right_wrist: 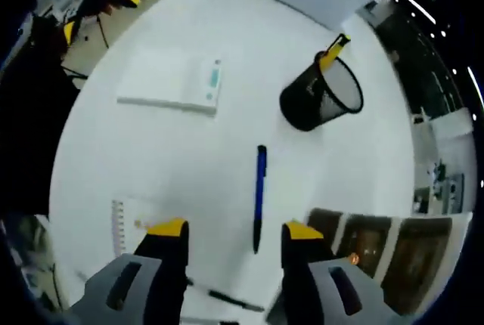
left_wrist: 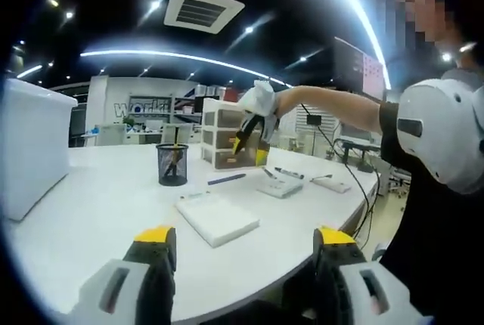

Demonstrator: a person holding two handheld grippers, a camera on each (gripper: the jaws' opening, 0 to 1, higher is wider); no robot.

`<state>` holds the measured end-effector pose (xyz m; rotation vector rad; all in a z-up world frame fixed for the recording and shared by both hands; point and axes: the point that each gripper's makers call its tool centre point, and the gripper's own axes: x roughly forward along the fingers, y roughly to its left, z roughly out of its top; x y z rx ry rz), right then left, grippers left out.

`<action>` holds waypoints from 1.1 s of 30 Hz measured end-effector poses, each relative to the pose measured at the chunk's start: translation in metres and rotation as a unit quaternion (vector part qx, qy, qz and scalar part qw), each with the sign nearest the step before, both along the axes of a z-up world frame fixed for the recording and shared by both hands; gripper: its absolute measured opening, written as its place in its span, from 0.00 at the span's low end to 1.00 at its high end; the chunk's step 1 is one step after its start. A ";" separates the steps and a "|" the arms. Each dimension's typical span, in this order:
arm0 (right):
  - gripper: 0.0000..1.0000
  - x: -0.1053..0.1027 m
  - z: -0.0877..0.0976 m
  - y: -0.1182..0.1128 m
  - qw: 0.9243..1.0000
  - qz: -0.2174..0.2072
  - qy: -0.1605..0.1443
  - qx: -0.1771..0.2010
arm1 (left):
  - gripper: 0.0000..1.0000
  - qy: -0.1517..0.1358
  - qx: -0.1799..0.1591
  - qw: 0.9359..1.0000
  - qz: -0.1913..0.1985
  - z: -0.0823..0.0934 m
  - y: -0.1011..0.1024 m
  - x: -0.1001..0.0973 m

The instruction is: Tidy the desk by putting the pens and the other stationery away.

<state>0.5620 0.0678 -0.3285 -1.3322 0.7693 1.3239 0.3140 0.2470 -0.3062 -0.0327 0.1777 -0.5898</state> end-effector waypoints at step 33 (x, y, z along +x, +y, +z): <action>0.21 0.035 -0.049 0.020 0.998 -0.006 0.045 -0.049 | 0.73 0.009 0.002 1.000 0.004 -0.009 0.006 -0.007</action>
